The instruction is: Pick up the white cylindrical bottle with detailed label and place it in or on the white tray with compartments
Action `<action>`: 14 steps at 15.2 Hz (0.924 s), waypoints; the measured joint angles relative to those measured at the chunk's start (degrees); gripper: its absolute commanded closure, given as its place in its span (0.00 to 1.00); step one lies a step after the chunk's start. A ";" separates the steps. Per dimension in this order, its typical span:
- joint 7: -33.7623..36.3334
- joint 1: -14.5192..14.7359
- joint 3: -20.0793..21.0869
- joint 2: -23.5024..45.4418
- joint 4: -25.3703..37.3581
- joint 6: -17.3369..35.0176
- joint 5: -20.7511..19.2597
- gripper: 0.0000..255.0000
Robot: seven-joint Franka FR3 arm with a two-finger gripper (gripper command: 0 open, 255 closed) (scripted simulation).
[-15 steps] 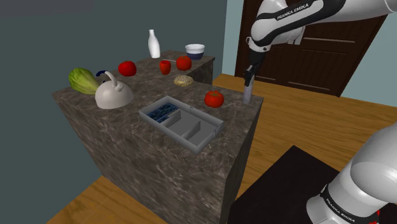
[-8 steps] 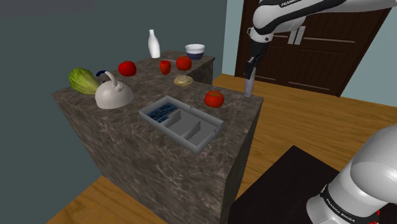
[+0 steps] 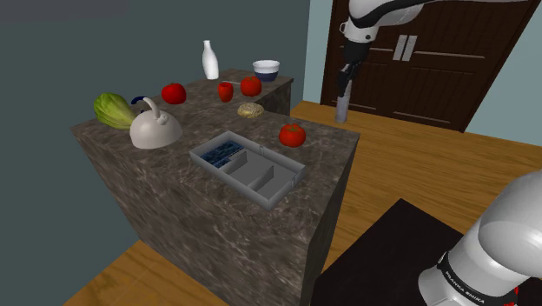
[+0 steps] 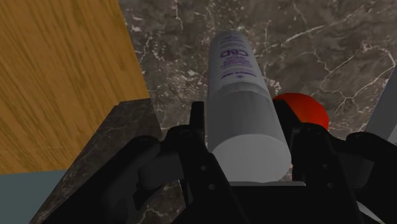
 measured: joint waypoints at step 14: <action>14.86 6.16 8.92 4.04 9.24 -5.43 -0.14 1.00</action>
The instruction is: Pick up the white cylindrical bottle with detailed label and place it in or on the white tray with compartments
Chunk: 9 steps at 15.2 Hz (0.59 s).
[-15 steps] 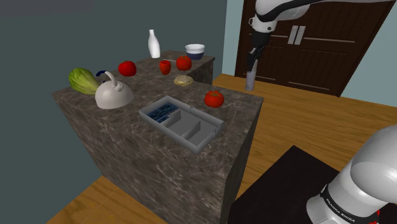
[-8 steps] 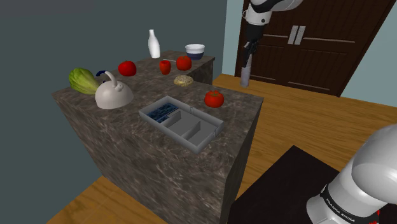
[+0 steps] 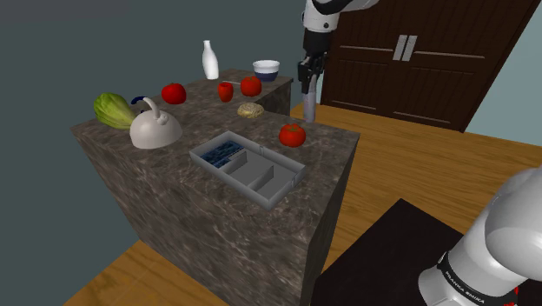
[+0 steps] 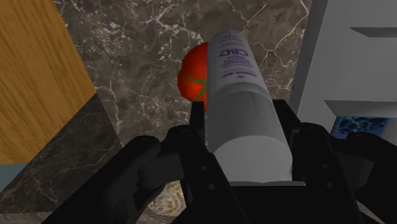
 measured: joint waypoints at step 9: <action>12.11 5.55 6.43 7.76 11.05 -3.67 -1.45 1.00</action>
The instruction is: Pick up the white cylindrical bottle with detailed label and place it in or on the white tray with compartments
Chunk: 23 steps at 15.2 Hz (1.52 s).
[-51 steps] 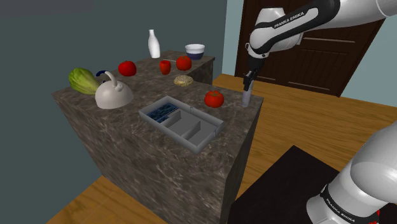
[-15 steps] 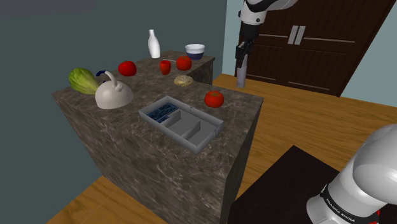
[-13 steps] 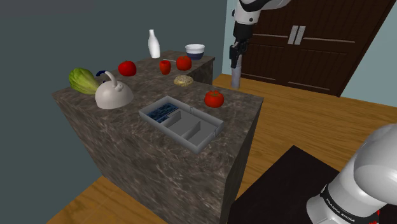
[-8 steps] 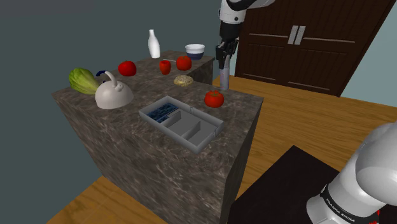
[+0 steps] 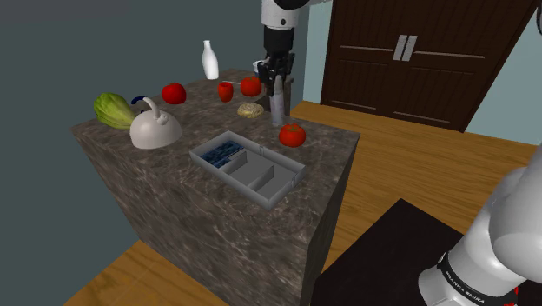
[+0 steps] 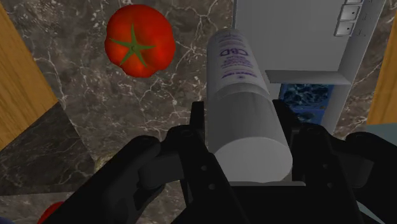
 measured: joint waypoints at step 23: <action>10.99 6.05 4.23 11.81 6.66 4.36 -3.39 1.00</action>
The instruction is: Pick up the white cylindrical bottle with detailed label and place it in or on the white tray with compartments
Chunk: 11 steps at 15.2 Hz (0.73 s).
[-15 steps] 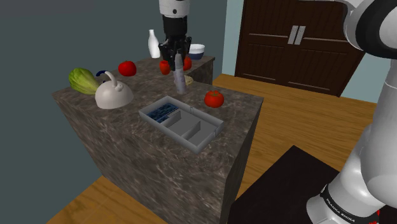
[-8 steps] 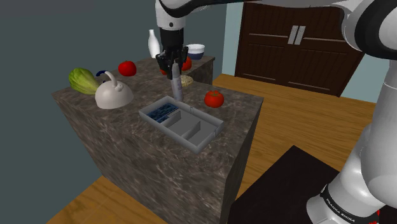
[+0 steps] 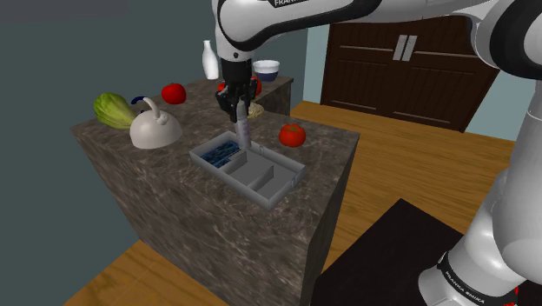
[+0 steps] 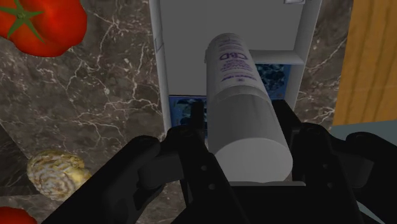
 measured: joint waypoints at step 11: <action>0.41 -0.15 -0.10 0.08 -5.84 5.92 -0.18 1.00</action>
